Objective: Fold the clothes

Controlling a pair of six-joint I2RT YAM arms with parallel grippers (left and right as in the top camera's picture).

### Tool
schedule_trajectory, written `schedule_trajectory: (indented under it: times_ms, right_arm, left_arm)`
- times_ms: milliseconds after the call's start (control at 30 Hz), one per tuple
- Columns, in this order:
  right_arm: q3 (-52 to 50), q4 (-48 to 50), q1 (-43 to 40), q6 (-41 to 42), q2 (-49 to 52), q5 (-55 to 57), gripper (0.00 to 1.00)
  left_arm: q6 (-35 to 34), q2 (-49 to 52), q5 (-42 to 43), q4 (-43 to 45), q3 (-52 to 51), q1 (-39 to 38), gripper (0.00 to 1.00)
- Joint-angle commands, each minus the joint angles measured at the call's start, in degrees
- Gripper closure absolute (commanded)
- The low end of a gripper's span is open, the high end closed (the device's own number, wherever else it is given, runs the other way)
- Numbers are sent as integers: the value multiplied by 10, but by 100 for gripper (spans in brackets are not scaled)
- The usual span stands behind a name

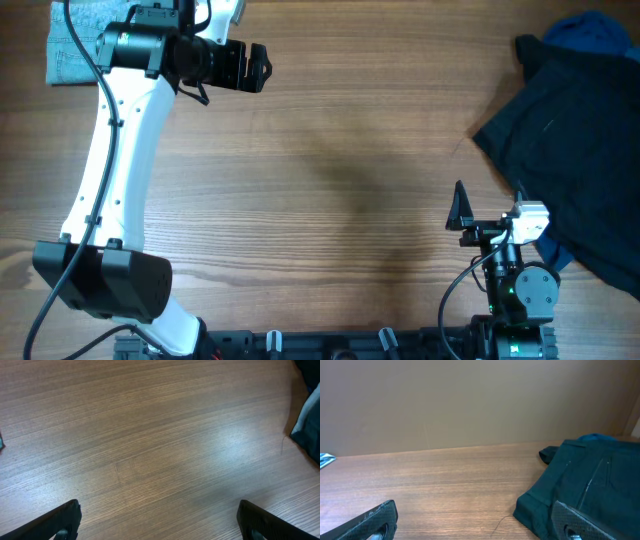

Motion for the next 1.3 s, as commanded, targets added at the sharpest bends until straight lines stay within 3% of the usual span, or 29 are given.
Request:
schedule_trajectory:
  times_ms: [0, 933, 1100, 1267]
  right_arm:
    - [-1, 0, -4, -4, -7, -14, 0]
    - [-1, 0, -4, -4, -7, -14, 0]
    - [-1, 0, -4, -4, -7, -14, 0]
    - [-1, 0, -4, -4, -7, -14, 0]
  left_arm:
    - [-6, 1, 11, 2, 0, -2, 0]
    - [-5, 1, 10, -15, 0, -2, 0]
    - [10, 1, -67, -35, 0, -2, 0]
    - [20, 1, -58, 21, 0, -2, 0]
